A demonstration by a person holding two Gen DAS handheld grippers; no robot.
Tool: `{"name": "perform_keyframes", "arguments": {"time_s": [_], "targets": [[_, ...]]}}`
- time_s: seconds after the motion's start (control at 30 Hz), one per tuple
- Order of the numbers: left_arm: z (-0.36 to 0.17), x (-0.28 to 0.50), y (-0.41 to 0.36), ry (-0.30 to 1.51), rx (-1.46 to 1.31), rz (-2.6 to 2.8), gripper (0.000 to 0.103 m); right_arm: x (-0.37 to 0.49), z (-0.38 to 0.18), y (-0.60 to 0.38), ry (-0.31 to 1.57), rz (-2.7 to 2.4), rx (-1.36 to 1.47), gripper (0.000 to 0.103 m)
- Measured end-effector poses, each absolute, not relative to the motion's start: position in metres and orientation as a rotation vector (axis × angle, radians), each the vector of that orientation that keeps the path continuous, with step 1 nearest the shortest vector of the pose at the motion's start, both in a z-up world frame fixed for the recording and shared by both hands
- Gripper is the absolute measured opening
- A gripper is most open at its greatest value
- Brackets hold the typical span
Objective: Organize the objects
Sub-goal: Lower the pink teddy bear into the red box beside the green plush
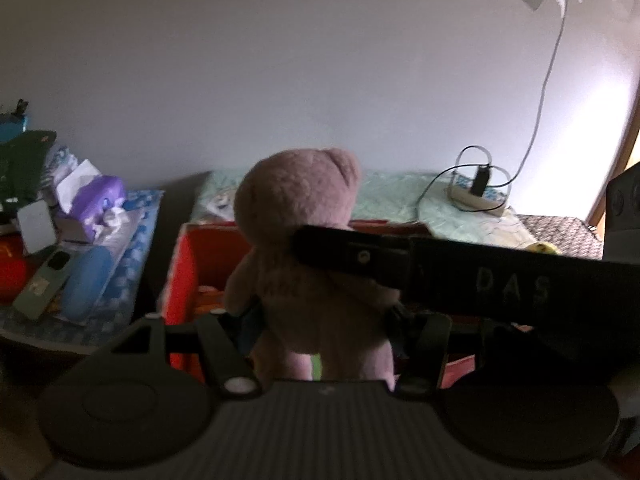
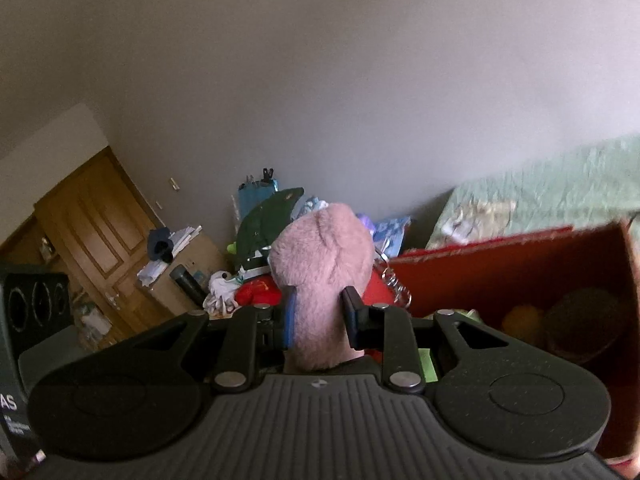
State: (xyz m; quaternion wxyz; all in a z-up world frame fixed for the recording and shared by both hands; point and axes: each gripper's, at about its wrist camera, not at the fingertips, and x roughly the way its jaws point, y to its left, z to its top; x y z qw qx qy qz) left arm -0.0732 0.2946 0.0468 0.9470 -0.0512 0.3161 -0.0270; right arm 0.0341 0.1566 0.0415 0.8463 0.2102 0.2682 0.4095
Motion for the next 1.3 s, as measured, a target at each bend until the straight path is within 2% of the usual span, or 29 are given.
{"name": "perform_keyframes", "arguments": {"time_s": [0.27,1.03,1.3], "targets": [[0.032,-0.065,0.317,0.68,-0.085,-0.039,0.059,0.055,0.023,0.177,0.666,0.829,0.549,0.027],[-0.01,-0.021,0.35,0.8,-0.129,-0.003,0.059,0.104,-0.025,0.206,0.904,0.716,0.562,0.025],[-0.021,-0.016,0.347,0.829,-0.097,0.019,0.059,0.107,-0.027,0.203,0.928,0.739,0.554,0.03]]}}
